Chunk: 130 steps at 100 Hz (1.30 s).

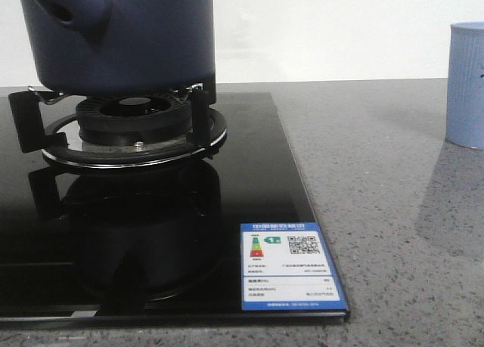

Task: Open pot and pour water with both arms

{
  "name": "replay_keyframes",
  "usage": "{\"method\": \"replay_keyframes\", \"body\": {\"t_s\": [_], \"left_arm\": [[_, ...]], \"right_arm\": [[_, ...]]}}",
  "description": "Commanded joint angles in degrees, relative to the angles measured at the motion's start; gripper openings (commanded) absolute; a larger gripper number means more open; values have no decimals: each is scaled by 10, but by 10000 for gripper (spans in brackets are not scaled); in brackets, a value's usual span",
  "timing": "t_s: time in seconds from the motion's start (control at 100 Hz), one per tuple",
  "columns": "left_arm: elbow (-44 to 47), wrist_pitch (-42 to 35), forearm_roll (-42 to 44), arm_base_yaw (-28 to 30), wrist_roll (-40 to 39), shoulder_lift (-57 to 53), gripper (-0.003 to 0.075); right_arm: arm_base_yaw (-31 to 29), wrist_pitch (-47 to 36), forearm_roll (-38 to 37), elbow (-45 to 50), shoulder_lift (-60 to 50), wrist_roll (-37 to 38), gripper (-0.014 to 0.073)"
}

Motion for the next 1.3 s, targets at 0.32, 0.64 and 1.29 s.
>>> {"method": "replay_keyframes", "body": {"t_s": [0.32,0.64,1.29], "left_arm": [[9,-42,-5,0,-3,-8,-16],[9,-42,-5,0,-3,-8,-16],[9,-42,-5,0,-3,-8,-16]], "right_arm": [[2,-44,-2,10,-4,-4,-69],[2,-48,-5,10,-4,-4,-69],[2,-53,-5,10,-4,-4,-69]]}}
